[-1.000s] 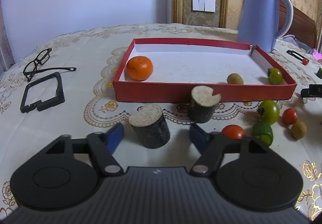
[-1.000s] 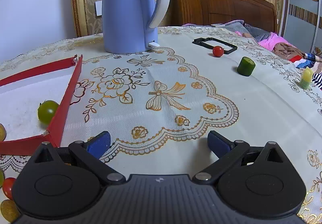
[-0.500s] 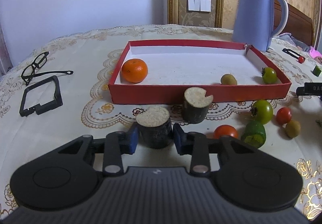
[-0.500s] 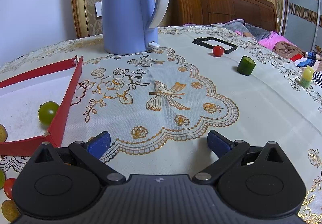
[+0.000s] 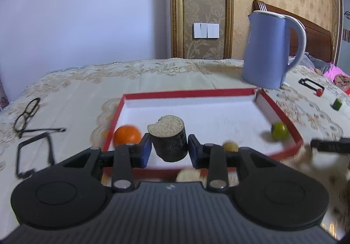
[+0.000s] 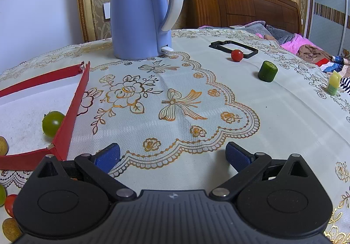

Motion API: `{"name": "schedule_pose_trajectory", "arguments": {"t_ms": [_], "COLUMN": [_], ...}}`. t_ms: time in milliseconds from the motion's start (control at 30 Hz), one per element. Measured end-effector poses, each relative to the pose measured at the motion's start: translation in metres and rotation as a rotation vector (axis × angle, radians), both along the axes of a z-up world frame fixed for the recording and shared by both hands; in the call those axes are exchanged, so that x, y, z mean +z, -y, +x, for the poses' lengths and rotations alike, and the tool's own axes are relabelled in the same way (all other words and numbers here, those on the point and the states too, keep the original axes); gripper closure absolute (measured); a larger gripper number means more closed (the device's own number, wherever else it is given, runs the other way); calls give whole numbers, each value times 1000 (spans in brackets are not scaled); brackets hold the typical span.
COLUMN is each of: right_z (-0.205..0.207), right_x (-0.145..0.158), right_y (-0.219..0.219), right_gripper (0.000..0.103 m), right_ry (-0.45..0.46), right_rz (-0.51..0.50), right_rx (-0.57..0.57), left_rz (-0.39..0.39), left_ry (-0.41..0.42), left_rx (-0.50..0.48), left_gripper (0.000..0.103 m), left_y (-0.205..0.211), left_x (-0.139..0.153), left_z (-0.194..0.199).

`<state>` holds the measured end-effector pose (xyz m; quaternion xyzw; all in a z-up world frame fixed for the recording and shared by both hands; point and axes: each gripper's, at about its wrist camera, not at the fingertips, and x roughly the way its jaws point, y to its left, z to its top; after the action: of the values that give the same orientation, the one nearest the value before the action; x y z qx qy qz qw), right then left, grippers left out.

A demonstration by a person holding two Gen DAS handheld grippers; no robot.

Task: Organize fruits
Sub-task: 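Carry the eggplant chunk into the red tray and open the left gripper, then grasp the second brown round fruit with the right gripper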

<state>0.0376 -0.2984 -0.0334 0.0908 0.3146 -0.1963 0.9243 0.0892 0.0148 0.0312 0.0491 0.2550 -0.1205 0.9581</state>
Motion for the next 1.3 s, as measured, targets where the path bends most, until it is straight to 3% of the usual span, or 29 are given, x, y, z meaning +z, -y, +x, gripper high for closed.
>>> {"name": "schedule_pose_trajectory", "arguments": {"t_ms": [267, 500, 633, 733, 800, 867, 900, 1067, 1300], "right_z": [0, 0, 0, 0, 0, 1, 0, 1, 0], "right_x": [0, 0, 0, 0, 0, 0, 0, 0, -1], "right_y": [0, 1, 0, 0, 0, 0, 0, 0, 1], "right_gripper": [0, 0, 0, 0, 0, 0, 0, 0, 0], "right_ry": [1, -1, -1, -1, -1, -2, -1, -1, 4], "right_rz": [2, -1, -1, -1, -1, -1, -1, -1, 6], "right_rx": [0, 0, 0, 0, 0, 0, 0, 0, 0], "left_rz": [60, 76, 75, 56, 46, 32, 23, 34, 40], "left_ry": [-68, -116, -92, -49, -19, -7, -7, -29, -125], "left_rx": [57, 70, 73, 62, 57, 67, 65, 102, 128], "left_gripper": [71, 70, 70, 64, 57, 41, 38, 27, 27], "left_y": [24, 20, 16, 8, 1, -9, -15, -37, -54], "left_x": [-24, -45, -45, -34, -26, -20, -19, -23, -49], "left_z": [64, 82, 73, 55, 41, 27, 19, -16, -24]}}
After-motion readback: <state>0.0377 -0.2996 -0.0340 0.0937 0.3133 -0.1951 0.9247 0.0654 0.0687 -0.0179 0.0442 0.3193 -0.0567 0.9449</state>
